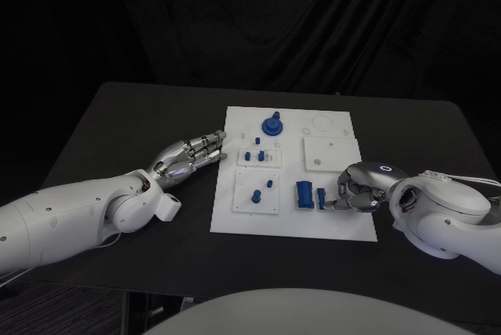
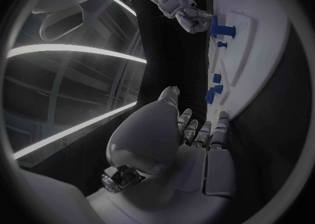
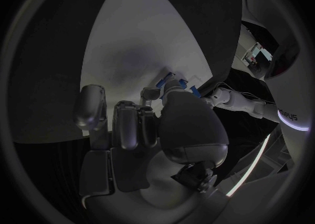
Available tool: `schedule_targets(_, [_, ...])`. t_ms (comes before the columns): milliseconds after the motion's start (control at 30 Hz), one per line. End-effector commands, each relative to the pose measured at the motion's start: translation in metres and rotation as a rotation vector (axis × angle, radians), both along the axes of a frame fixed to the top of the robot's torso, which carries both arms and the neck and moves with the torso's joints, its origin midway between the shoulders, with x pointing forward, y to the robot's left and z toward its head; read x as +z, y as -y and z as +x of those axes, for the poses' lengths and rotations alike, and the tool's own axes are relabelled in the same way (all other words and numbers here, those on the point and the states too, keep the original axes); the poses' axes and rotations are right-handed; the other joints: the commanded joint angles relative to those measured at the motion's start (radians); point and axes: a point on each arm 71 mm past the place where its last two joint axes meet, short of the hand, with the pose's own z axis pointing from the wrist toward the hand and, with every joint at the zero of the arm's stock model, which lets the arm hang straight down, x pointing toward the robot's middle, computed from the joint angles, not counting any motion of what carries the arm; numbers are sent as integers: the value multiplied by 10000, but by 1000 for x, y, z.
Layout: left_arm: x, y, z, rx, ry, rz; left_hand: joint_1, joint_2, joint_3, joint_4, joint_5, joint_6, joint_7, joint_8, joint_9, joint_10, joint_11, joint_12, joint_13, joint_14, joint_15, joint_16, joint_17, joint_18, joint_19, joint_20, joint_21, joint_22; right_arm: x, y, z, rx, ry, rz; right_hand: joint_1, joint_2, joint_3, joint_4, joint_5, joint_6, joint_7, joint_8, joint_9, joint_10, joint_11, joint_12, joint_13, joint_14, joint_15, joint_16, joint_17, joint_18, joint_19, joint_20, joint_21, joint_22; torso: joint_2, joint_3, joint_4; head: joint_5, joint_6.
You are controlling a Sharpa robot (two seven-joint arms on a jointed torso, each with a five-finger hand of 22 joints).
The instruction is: Assemble the parts on the task board
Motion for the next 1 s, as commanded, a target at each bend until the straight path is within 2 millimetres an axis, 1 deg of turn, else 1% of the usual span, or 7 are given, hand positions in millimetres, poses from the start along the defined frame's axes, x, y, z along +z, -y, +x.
schedule_targets(33, [0, 2, -1, -138, -36, -132, -20, 47, 30, -2, -51, 41, 49, 48, 15, 33, 9, 37, 14, 70, -8, 57, 9, 125, 49, 16, 51, -9, -1, 1, 0, -129, 17, -251, 202, 28, 13, -82, 56, 64, 2, 33, 35, 1022, -28, 26, 2635, 278, -13, 0, 14, 188, -18, -40, -11, 1456, 2, -1, -1, 7, -2])
schedule_targets(300, [-1, 2, -1, -144, -46, -135, -19, 48, 33, -5, -60, 53, 59, 51, 16, 35, 16, 37, 15, 72, -5, 58, 10, 124, 52, 18, 54, -6, -1, 0, 0, -17, 78, -187, 272, 43, 17, -95, 62, 111, 0, 83, 80, 1022, -30, 26, 2635, 288, -15, 13, 43, 177, 5, -42, 41, 1471, 2, -2, 1, 3, -2])
schedule_targets(433, [-1, 1, -2, -122, -24, -139, -19, 48, 33, -5, -60, 53, 59, 51, 16, 35, 16, 37, 15, 72, -5, 58, 10, 124, 52, 18, 54, -6, 1, 0, -1, 39, 234, -3, -100, -158, -199, 149, -986, 223, -2, 109, 228, 1022, -35, 26, 2635, 325, -25, 52, 112, 155, 68, -52, 138, 1501, 0, -1, -1, 1, -2])
schedule_targets(567, [0, 1, -2, -54, 67, -161, -17, 48, 36, -8, -60, 64, 63, 54, 18, 37, 18, 37, 15, 66, -5, 56, 8, 124, 53, 18, 55, -7, 4, 3, -1, 30, 571, 336, -543, -379, -174, 179, -1180, 330, -22, 124, 298, 1022, -55, 26, 2635, 369, -41, 108, 217, 125, 144, -66, 296, 1545, -6, 0, -4, 37, -2])
schedule_targets(767, [3, -1, -3, 176, 409, -261, -22, 7, 26, 16, 26, 246, 36, 108, 37, 127, 58, 58, 32, 70, -117, 55, 8, 143, 22, -52, 48, -58, 14, 12, -3, -218, 1396, 1505, -1348, -215, -13, 187, -945, 126, -49, -389, 106, 1022, -82, 26, 2635, 424, -68, 175, 345, 84, 244, -92, 511, 1603, -4, 4, -3, 63, -2])
schedule_targets(833, [6, 0, -5, 292, 610, -335, -15, -46, 9, 62, 42, 368, 46, 145, 46, 206, 121, 72, 44, 69, -211, 53, 7, 161, -2, -115, 45, -98, 19, 17, -3, -461, 1646, 2133, -1470, -85, 29, 172, -704, -685, -36, -1579, -460, 1022, -72, 26, 2635, 361, -62, 72, 142, 123, 157, -90, 303, 1545, -7, 3, -5, 61, -2])
schedule_targets(1000, [12, -1, -10, 630, 1117, -462, -40, -150, -63, 268, 27, 530, -13, 179, 48, 311, 148, 79, 53, -2, -578, 26, -13, 200, -122, -400, 1, -251, 39, 30, 4, -1146, 2293, 3998, -1119, 354, -72, 146, 9, -977, 234, -3081, -1542, -506, 192, -1261, 1214, -641, 197, -1590, -2453, 574, -1031, 141, -2480, 761, -15, 5, -8, 50, -2])
